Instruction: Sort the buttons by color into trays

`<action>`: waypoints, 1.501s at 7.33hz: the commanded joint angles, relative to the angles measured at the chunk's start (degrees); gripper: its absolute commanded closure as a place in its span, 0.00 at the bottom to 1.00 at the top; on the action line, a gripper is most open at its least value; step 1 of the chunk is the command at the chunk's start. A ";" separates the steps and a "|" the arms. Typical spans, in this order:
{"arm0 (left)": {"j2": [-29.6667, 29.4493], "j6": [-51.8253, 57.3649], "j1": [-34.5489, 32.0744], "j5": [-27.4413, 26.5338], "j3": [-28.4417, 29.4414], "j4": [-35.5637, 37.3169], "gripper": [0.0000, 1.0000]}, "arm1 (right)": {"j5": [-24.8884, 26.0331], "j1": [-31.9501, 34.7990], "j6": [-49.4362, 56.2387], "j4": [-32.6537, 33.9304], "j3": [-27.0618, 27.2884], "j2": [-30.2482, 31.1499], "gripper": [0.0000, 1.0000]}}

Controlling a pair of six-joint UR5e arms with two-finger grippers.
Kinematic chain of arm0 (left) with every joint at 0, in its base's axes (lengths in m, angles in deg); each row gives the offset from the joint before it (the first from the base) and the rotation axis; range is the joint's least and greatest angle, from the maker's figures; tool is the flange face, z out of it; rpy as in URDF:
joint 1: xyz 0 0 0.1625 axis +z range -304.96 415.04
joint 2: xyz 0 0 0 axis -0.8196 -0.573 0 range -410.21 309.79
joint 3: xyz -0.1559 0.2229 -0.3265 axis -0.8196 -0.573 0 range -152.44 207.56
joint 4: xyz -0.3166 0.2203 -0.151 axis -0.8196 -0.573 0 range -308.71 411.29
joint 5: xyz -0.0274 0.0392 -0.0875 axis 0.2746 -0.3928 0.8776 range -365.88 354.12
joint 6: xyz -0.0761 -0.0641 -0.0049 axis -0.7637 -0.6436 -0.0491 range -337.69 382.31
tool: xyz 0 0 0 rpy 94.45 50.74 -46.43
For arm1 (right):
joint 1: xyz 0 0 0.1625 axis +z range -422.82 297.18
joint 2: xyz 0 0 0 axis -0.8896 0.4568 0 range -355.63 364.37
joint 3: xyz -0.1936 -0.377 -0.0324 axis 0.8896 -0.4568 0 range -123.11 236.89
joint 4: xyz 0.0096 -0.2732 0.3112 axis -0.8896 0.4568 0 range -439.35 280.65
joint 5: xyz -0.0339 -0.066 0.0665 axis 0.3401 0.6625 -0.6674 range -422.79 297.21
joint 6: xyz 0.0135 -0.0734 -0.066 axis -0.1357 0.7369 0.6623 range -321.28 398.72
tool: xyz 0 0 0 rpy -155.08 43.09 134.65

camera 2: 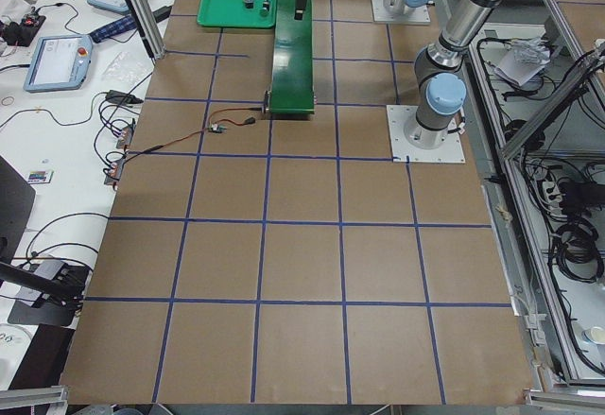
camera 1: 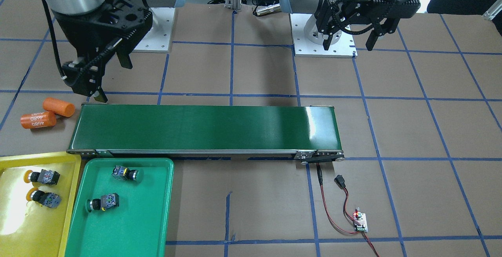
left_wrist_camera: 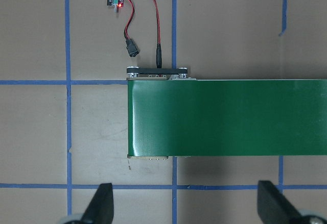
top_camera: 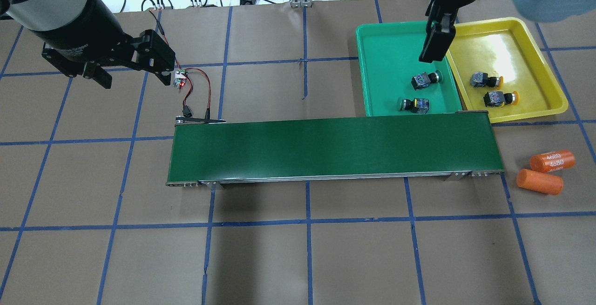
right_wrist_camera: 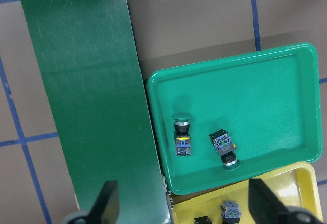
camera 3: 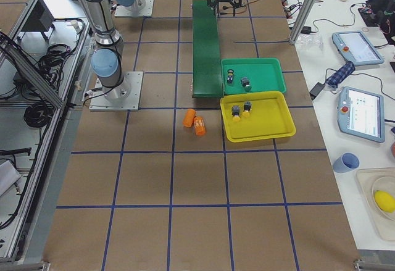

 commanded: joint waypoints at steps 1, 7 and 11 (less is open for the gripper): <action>-0.10 -0.07 0.00 0.01 -0.02 -0.01 0.00 | 0.06 0.01 -2.62 -1.98 -0.93 2.26 0.00; -0.01 0.02 0.00 0.01 -0.02 -0.01 0.00 | -2.12 -1.58 2.40 -0.41 -0.40 2.00 0.00; -0.01 0.19 0.00 0.01 -0.02 -0.01 0.00 | -6.71 -1.22 -36.37 2.85 -0.31 3.23 0.00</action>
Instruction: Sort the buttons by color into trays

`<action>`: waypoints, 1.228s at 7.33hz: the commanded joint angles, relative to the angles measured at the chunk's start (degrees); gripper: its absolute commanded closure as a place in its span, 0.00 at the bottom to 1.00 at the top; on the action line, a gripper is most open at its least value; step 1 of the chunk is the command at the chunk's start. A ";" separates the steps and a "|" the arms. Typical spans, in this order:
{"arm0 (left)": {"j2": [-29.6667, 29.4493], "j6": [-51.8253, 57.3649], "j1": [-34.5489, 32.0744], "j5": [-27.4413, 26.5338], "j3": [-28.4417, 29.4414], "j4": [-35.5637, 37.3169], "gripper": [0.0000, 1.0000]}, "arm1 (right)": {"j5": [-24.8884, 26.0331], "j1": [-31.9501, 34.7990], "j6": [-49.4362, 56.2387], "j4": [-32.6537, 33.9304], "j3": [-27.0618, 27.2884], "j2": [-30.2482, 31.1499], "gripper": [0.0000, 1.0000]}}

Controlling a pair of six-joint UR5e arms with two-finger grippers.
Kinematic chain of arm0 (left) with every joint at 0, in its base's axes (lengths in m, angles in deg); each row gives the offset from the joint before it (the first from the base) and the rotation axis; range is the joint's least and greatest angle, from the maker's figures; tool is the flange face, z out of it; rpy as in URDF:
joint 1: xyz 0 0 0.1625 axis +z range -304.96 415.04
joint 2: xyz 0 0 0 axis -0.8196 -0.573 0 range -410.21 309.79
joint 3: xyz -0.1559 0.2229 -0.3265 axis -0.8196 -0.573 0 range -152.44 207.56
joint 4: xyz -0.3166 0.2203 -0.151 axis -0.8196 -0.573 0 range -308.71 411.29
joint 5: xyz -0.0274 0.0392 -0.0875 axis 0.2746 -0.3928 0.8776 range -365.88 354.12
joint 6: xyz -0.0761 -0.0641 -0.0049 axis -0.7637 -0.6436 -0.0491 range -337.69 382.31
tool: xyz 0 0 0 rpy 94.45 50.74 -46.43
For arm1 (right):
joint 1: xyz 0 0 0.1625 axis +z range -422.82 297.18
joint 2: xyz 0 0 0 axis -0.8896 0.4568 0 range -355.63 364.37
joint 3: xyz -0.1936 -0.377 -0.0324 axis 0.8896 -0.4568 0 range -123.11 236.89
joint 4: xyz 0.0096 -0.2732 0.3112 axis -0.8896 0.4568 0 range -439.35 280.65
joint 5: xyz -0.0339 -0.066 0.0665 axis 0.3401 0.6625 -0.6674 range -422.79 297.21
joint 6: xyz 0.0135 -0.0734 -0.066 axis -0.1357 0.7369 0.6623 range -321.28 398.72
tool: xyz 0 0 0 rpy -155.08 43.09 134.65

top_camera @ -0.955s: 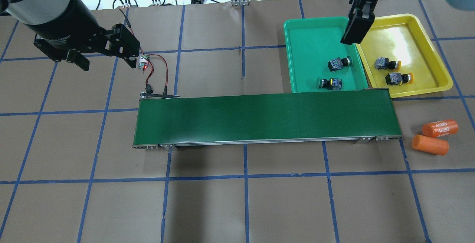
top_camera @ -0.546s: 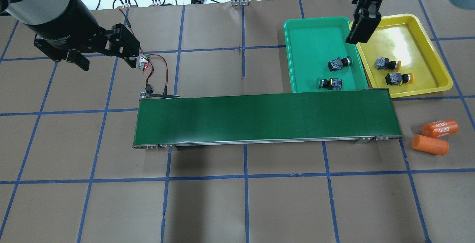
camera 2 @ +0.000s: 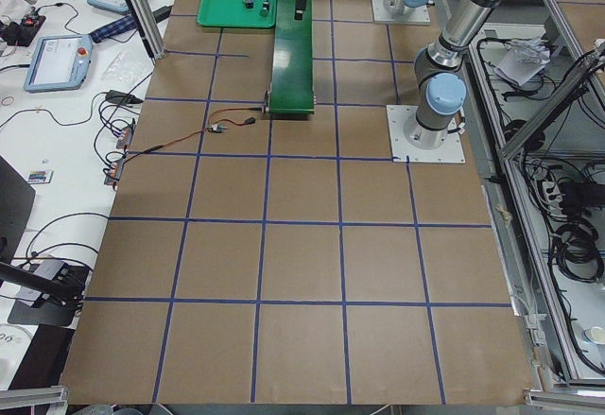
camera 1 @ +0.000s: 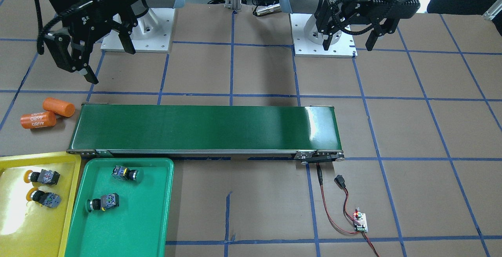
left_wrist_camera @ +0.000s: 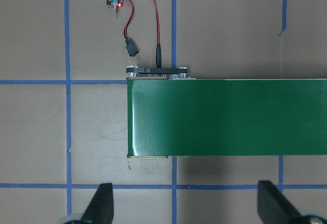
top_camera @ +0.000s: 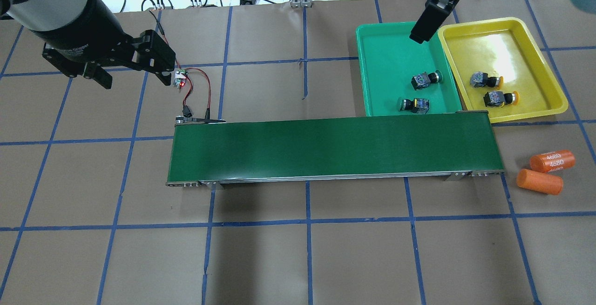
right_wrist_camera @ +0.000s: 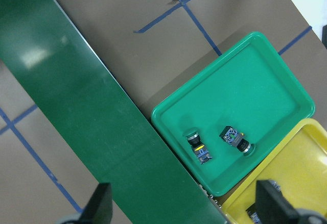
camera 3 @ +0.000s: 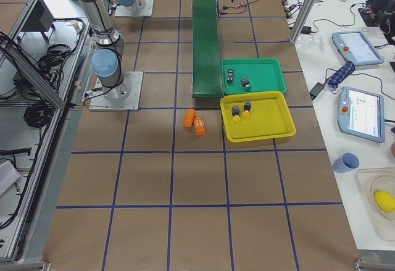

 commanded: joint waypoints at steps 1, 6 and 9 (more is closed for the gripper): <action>0.04 0.22 0.00 0.00 0.00 0.00 0.00 | 0.82 0.12 -16.26 0.37 0.01 0.22 0.00; -0.05 0.48 0.00 0.00 0.00 0.00 0.00 | 3.65 0.65 -45.55 -1.04 1.51 0.66 0.00; 0.04 0.48 0.00 0.00 0.09 0.00 0.00 | 2.76 0.65 -47.94 -2.44 1.68 1.10 0.00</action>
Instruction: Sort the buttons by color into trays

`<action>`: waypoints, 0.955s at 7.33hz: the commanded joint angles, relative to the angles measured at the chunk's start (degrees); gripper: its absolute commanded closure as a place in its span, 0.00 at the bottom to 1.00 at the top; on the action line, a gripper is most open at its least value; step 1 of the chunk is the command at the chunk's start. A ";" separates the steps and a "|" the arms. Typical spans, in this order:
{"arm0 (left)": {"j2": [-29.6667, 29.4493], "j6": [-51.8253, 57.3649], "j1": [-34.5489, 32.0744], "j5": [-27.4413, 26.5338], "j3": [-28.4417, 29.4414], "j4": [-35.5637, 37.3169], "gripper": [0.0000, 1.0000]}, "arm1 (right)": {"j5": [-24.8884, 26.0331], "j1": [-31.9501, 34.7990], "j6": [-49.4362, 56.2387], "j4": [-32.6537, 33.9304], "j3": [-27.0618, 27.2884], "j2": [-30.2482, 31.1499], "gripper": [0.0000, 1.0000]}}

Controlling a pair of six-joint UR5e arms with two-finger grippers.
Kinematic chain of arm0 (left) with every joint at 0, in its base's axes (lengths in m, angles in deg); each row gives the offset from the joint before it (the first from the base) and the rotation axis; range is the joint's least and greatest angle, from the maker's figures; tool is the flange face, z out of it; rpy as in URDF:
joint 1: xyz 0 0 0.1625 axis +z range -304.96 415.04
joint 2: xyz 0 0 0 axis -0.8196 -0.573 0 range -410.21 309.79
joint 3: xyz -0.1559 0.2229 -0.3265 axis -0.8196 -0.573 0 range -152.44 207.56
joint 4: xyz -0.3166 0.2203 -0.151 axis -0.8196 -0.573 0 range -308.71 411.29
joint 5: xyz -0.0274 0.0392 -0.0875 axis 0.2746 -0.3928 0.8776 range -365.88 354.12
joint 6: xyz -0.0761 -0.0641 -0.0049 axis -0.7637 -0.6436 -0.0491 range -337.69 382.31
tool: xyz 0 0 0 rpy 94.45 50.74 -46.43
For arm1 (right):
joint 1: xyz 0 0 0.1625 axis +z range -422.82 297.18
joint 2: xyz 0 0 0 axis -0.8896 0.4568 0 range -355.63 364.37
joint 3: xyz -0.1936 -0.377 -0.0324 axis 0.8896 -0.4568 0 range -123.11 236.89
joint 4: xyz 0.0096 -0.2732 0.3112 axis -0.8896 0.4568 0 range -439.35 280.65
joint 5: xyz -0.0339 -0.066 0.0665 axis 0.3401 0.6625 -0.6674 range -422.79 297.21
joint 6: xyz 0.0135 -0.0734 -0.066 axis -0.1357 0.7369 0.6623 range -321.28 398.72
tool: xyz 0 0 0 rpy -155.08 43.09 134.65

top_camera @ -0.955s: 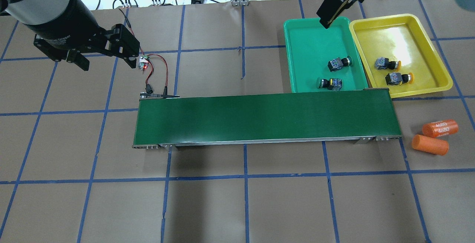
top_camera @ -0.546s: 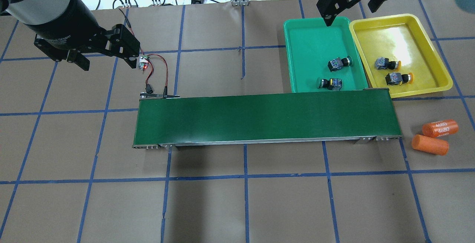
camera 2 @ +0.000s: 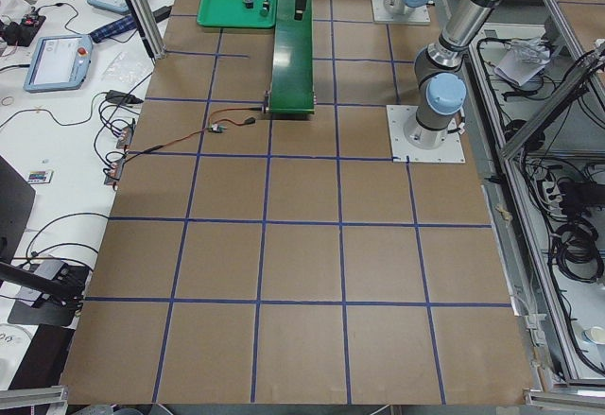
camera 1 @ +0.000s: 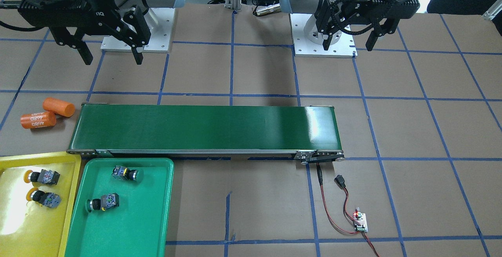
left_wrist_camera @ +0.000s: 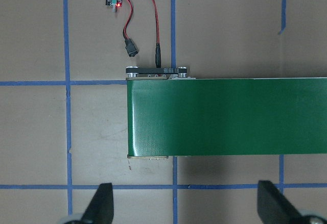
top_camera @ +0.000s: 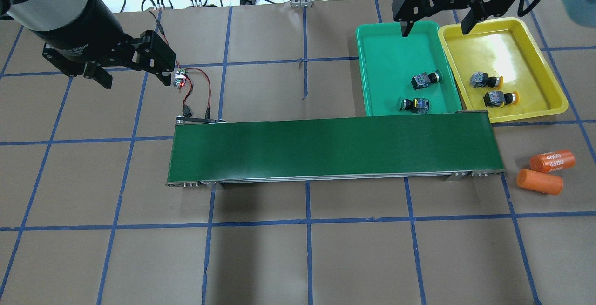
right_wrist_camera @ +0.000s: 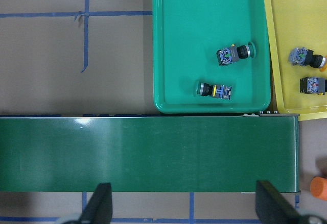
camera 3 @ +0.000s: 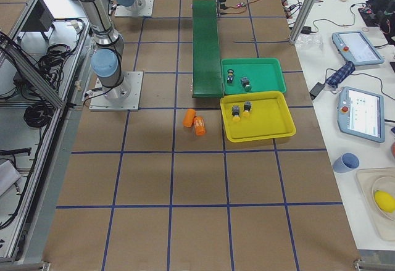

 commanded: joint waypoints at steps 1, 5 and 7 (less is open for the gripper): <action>0.03 0.00 0.00 0.00 0.07 0.00 0.00 | -0.17 0.02 -0.44 -0.37 0.57 0.14 0.00; 0.03 0.09 0.00 -0.09 -0.10 -0.09 0.00 | -0.25 0.02 -0.17 -0.11 3.03 1.46 0.00; 0.03 0.09 -0.09 -0.09 -0.19 -0.26 0.00 | 0.44 0.02 -0.35 0.06 3.03 1.37 0.00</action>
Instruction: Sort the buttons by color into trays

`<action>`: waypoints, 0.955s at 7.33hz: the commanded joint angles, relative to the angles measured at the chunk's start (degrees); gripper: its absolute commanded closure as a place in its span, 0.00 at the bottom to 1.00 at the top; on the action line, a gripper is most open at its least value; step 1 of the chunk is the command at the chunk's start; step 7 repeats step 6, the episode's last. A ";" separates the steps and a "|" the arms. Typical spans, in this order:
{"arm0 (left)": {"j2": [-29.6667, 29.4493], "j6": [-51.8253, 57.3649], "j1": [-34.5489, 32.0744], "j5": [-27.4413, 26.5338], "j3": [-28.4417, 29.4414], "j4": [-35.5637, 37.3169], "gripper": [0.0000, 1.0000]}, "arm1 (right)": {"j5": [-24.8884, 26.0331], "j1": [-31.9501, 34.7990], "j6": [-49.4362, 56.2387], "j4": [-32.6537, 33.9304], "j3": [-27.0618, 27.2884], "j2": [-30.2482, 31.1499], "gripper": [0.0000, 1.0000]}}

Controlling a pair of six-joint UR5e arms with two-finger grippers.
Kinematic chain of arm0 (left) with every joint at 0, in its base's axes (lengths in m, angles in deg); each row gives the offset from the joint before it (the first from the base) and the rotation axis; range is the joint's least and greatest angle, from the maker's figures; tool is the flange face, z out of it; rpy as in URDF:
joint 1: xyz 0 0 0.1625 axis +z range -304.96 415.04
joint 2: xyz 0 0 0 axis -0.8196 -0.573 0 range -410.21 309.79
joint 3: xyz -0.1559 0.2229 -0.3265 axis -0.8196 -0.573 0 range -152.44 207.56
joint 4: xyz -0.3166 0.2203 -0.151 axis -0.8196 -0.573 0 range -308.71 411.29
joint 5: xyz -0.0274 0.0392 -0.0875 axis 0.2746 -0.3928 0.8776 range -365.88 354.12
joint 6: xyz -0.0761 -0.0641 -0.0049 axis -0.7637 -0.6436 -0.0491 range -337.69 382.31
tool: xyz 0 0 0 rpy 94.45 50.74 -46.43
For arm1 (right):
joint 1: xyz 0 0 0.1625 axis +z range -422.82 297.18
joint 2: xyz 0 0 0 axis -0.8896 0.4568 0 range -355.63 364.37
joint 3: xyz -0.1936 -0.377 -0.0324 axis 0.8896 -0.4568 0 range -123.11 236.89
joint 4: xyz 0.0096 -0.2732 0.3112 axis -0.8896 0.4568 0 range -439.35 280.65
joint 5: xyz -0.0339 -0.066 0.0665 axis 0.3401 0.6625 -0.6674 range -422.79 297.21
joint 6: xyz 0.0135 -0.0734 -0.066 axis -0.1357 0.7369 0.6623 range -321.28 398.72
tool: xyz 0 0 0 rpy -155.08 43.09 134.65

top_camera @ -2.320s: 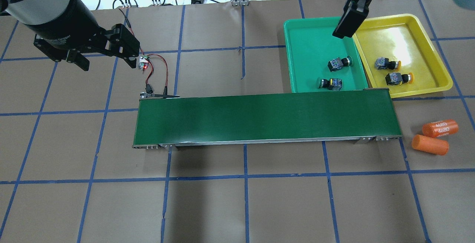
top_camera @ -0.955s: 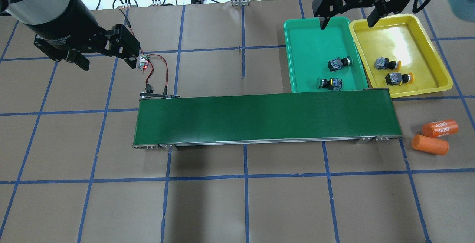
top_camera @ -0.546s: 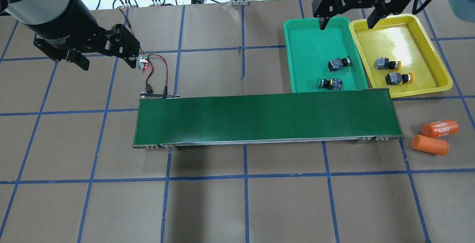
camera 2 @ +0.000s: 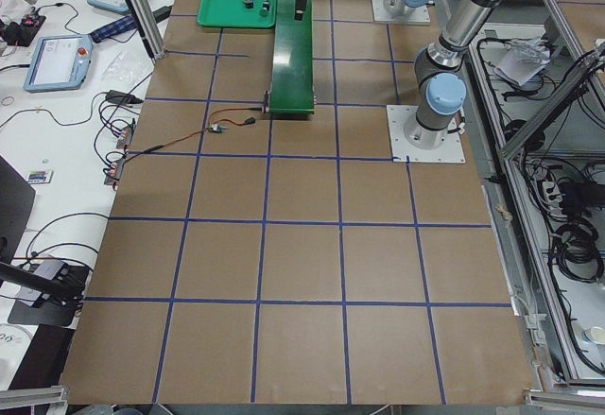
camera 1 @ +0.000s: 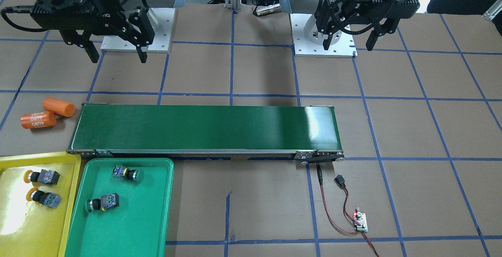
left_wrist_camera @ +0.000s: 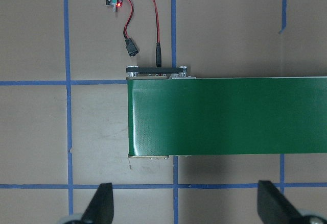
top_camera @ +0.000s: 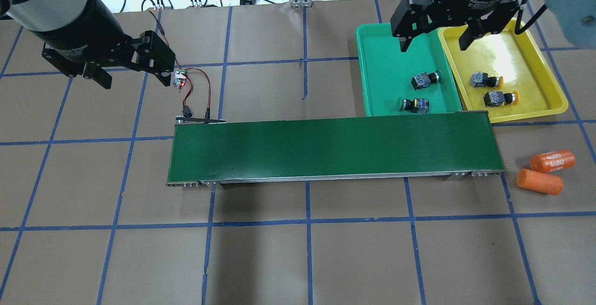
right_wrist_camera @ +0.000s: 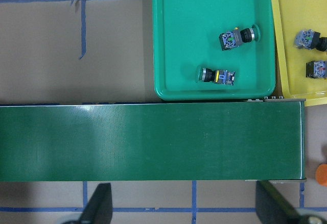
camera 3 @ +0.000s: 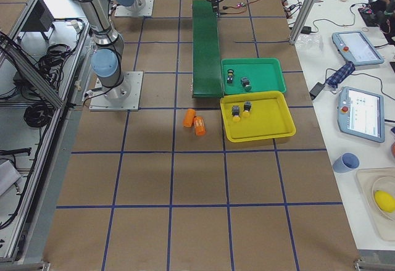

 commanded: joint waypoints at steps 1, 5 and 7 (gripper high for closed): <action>-0.09 0.00 0.10 -0.17 -0.22 -0.05 0.00 | 0.34 -0.01 -0.19 0.28 0.03 -0.03 0.00; 0.00 0.00 0.02 -0.26 -0.14 -0.66 0.00 | 0.69 -0.01 0.51 -0.16 0.12 -0.12 0.00; 0.00 0.00 0.02 -0.26 -0.13 -0.66 0.00 | 0.60 -0.01 0.60 -0.16 0.12 -0.12 0.00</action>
